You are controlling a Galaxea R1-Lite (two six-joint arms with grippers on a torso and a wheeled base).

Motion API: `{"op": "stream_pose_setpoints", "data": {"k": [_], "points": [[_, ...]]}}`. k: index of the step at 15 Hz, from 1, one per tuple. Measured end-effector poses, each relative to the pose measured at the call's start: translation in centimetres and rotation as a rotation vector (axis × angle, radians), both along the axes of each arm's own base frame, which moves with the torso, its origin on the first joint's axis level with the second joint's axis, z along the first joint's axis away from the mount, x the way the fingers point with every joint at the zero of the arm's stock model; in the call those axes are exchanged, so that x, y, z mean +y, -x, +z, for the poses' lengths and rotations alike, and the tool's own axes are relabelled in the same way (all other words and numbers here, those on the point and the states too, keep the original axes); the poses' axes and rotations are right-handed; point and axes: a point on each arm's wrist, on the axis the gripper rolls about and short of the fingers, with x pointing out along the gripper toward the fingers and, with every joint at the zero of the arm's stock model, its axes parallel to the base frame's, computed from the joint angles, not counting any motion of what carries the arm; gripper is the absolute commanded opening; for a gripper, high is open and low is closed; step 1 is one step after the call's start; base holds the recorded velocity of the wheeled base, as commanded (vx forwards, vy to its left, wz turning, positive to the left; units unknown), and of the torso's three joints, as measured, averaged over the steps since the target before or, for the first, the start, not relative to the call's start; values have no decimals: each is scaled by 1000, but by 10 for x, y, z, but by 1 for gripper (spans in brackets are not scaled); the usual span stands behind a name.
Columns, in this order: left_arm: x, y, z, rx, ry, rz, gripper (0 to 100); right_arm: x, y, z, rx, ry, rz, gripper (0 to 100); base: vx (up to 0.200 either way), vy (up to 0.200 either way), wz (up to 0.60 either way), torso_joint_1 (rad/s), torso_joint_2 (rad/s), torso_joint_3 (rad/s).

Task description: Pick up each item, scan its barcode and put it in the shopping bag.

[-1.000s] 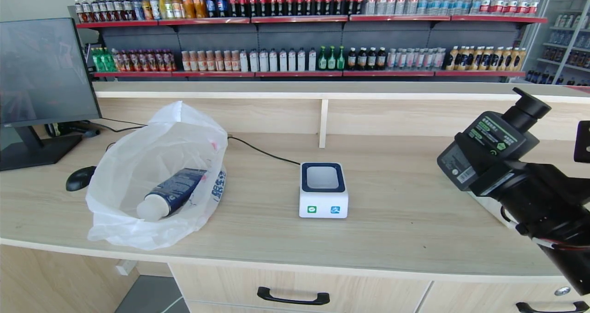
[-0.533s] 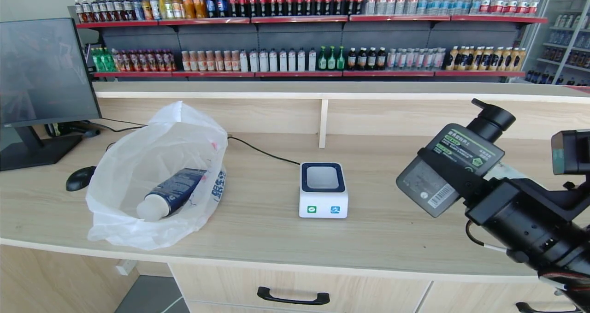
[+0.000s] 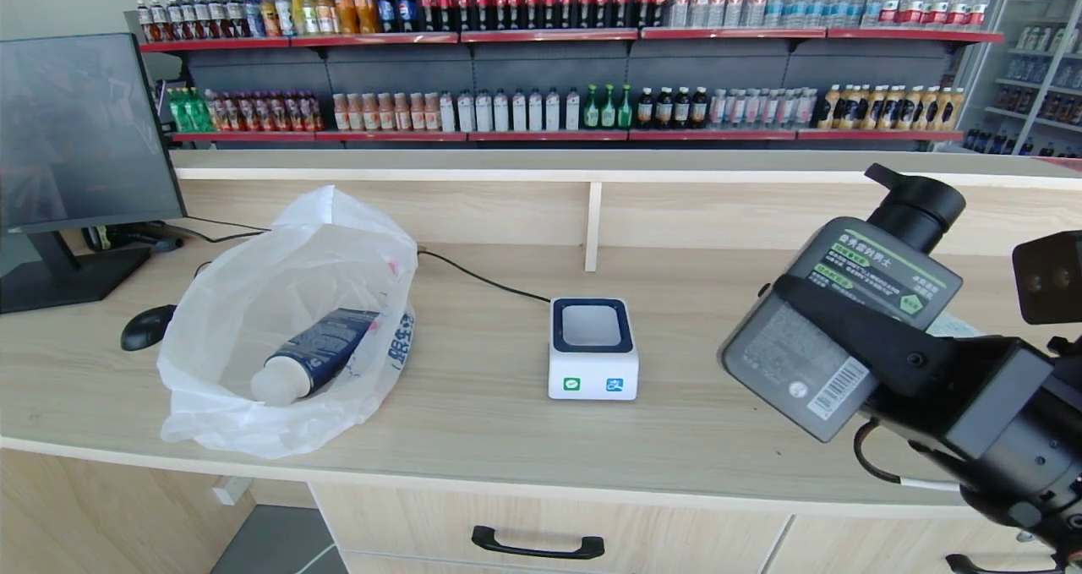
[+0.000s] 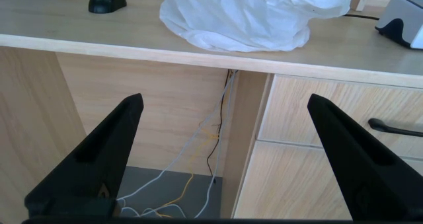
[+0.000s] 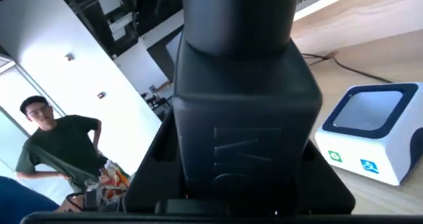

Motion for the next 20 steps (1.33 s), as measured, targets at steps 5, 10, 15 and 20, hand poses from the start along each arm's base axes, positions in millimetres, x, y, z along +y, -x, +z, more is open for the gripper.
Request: {"op": "stream_pose_setpoints", "data": {"k": [5, 10, 15, 20], "points": [[0, 0, 0, 0, 0, 0, 100, 16, 13, 13, -9, -60, 126, 0, 0, 0, 0, 0, 0, 0], [0, 0, 0, 0, 0, 0, 100, 28, 25, 17, -20, -74, 217, 0, 0, 0, 0, 0, 0, 0], [0, 0, 0, 0, 0, 0, 100, 32, 28, 20, -39, -69, 276, 0, 0, 0, 0, 0, 0, 0], [0, 0, 0, 0, 0, 0, 100, 34, 29, 20, -40, -69, 290, 0, 0, 0, 0, 0, 0, 0]]}}
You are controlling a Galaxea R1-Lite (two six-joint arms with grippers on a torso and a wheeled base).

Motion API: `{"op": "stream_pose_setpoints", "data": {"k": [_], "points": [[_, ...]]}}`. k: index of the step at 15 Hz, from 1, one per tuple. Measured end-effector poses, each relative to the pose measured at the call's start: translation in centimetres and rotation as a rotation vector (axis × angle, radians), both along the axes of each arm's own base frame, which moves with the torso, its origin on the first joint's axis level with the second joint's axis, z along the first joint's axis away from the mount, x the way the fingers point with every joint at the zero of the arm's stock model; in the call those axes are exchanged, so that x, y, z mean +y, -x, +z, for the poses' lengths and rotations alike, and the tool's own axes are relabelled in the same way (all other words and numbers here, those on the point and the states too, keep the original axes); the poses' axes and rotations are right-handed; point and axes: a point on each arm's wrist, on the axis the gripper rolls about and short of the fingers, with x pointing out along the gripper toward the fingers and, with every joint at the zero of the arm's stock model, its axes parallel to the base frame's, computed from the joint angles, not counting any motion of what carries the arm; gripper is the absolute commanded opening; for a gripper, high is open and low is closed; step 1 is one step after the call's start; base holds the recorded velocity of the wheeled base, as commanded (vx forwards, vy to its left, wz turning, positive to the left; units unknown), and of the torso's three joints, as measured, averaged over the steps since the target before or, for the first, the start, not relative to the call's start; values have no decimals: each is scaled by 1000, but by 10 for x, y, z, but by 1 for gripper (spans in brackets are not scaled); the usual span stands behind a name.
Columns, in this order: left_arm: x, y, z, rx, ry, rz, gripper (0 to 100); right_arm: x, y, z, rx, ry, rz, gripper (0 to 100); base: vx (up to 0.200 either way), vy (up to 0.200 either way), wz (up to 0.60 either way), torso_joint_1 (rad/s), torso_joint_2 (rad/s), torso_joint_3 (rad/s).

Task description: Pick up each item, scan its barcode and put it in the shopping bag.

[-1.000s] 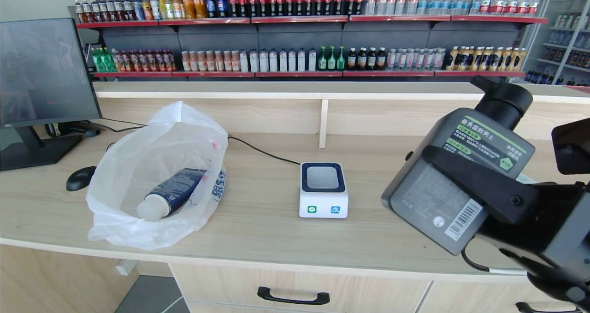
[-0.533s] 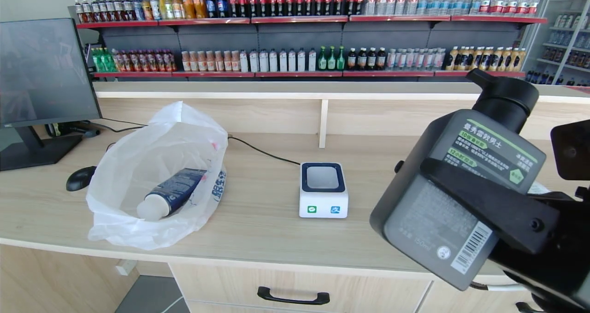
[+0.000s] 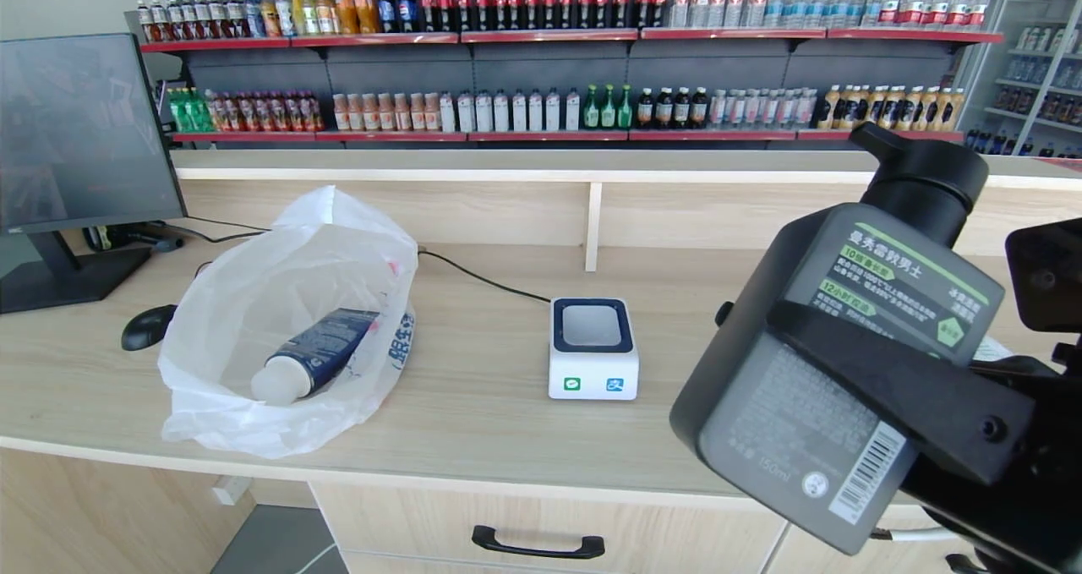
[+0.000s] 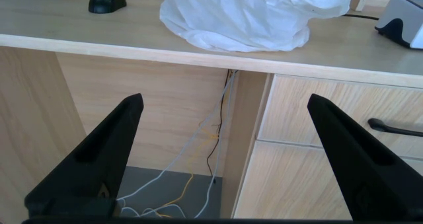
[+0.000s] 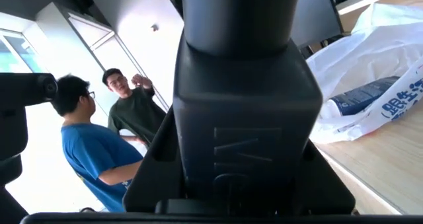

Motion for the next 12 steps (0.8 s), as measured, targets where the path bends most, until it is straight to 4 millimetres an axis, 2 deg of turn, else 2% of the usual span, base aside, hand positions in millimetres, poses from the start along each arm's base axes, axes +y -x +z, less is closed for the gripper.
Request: {"op": "stream_pose_setpoints", "data": {"k": [12], "points": [[0, 0, 0, 0, 0, 0, 100, 2, -4, -4, -11, 30, 2, 0, 0, 0, 0, 0, 0, 0]]}}
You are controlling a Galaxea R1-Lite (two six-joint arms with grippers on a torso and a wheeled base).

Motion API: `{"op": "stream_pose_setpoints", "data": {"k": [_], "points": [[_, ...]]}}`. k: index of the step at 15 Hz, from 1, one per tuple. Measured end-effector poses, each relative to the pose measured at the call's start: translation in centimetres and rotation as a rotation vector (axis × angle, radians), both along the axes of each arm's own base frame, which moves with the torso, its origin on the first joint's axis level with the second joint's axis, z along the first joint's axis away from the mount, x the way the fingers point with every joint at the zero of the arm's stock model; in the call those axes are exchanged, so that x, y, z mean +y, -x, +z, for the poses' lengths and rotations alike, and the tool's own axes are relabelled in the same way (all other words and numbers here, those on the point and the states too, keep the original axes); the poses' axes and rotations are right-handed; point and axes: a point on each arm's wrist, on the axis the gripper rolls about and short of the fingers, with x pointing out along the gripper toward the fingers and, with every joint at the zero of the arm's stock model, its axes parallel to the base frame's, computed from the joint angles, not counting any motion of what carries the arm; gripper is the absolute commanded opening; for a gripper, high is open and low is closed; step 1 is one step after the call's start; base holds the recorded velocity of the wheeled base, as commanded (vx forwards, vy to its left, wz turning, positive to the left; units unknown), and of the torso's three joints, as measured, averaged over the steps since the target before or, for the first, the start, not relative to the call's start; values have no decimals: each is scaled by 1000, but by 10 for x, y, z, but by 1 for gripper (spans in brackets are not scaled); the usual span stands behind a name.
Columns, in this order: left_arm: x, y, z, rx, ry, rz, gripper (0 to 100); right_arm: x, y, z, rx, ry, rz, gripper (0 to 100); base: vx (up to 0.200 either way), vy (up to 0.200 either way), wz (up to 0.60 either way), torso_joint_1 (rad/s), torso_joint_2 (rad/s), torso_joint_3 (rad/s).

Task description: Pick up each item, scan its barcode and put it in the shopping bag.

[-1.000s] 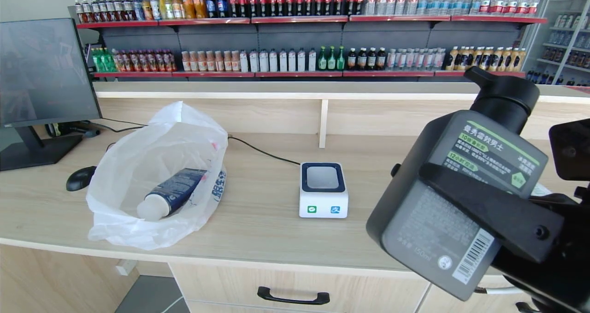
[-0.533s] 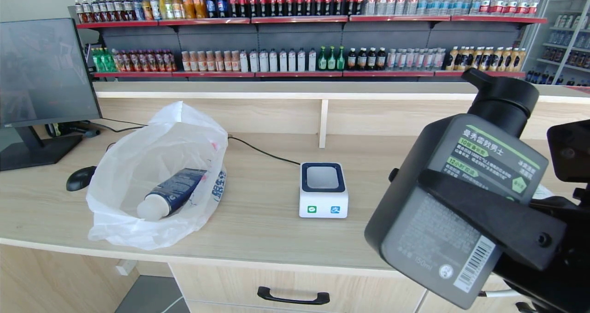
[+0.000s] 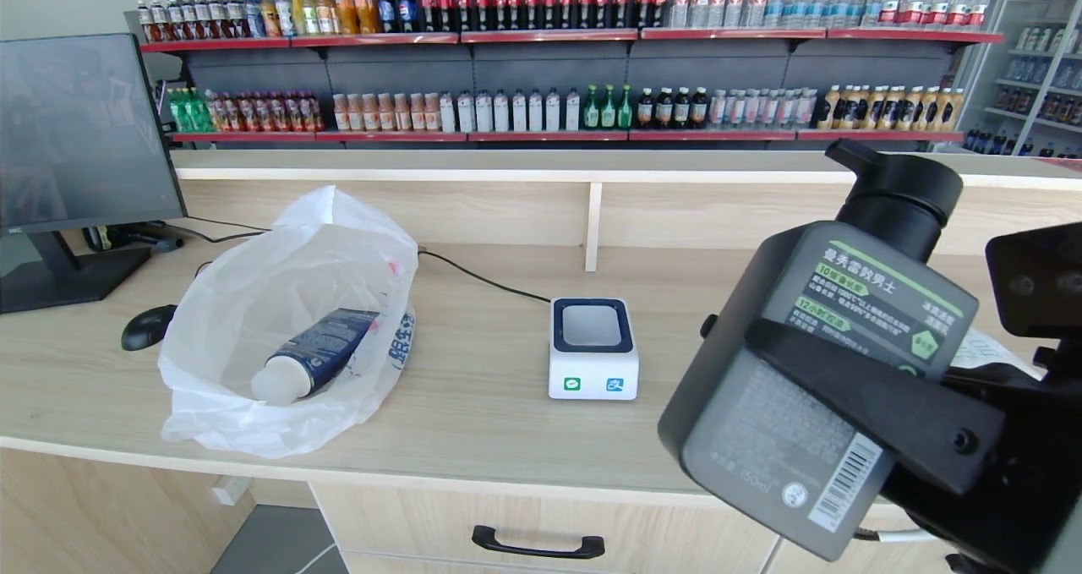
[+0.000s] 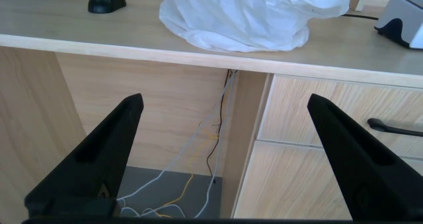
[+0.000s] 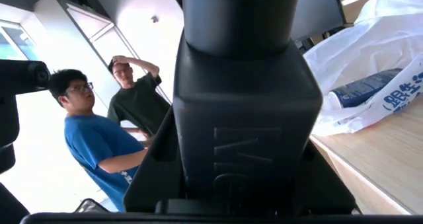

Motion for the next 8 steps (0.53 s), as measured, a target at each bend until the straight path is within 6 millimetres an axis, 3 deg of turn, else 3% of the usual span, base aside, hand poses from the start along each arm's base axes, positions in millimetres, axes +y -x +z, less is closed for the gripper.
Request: {"op": "stream_pose_setpoints", "data": {"k": [3, 8], "points": [[0, 0, 0, 0, 0, 0, 100, -6, -17, -8, -95, 82, -142, 0, 0, 0, 0, 0, 0, 0], [0, 0, 0, 0, -3, -1, 100, -51, -65, -28, -341, 387, -663, 0, 0, 0, 0, 0, 0, 0]]}}
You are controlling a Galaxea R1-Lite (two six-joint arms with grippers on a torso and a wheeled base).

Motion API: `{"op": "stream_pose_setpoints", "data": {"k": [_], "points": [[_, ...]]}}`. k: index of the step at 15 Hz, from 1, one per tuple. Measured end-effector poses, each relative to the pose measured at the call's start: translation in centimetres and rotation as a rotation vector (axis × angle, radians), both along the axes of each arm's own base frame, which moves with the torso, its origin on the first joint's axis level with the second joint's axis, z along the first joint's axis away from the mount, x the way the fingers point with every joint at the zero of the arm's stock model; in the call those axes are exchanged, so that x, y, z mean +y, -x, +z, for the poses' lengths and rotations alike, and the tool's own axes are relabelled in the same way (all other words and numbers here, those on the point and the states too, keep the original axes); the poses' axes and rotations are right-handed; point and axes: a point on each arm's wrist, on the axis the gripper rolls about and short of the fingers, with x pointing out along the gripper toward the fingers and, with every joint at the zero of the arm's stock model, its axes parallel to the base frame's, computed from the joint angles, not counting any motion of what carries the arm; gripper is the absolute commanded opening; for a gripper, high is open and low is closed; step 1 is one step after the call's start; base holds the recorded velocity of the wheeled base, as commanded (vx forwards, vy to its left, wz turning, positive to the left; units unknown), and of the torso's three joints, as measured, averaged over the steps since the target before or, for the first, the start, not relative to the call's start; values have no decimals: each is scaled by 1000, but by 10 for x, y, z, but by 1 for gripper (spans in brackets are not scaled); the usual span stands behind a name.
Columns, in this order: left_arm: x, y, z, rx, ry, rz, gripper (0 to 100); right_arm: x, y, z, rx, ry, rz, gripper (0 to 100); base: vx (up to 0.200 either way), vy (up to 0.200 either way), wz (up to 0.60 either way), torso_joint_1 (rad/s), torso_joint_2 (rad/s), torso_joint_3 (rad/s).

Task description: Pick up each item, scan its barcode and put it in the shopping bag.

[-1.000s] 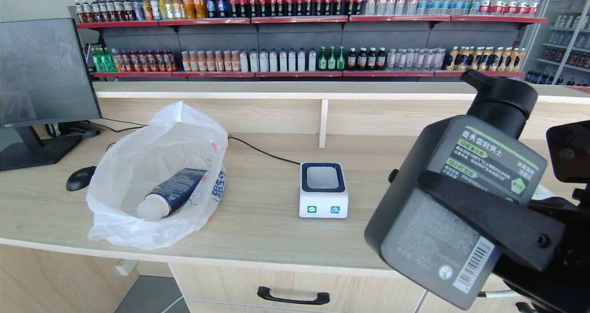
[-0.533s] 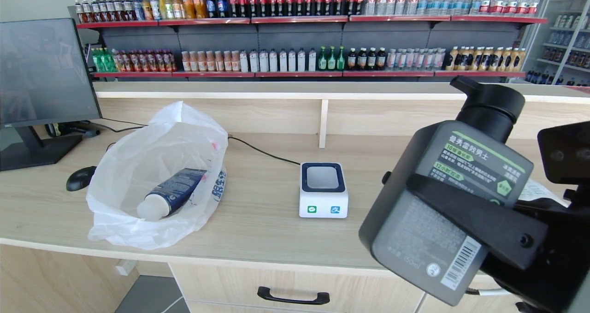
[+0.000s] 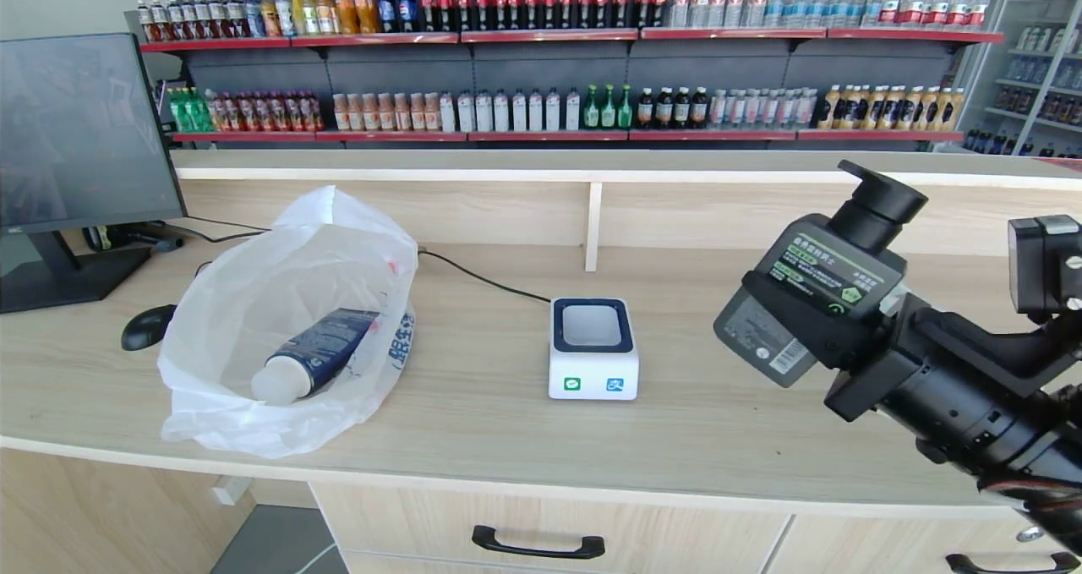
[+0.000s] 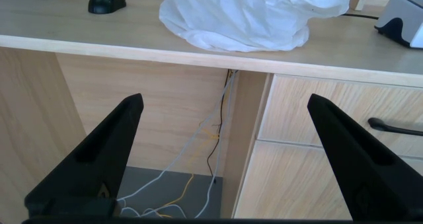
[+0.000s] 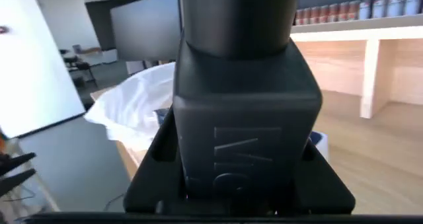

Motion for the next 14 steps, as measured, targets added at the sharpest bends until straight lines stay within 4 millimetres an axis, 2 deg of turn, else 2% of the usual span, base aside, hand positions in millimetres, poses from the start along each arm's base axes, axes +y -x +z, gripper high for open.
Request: {"op": "stream_pose_setpoints", "data": {"k": [2, 3, 4, 7, 10, 14], "points": [[0, 0, 0, 0, -1, 0, 100, -22, -12, -6, -42, 101, -278, 0, 0, 0, 0, 0, 0, 0], [0, 0, 0, -1, -1, 0, 100, -27, -13, -8, -39, 122, -335, 0, 0, 0, 0, 0, 0, 0], [0, 0, 0, -1, -1, 0, 100, -30, -16, -6, -49, 128, -363, 0, 0, 0, 0, 0, 0, 0], [0, 0, 0, -1, 1, 0, 100, -29, -28, 4, -97, 114, -394, 0, -200, 0, 0, 14, 6, -2], [0, 0, 0, -1, 0, 0, 100, -34, -31, 1, -81, 117, -415, 0, 0, 0, 0, 0, 0, 0], [0, 0, 0, -1, 2, 1, 100, -36, -32, 1, -80, 116, -424, 0, 0, 200, 0, 12, 4, 6]]}}
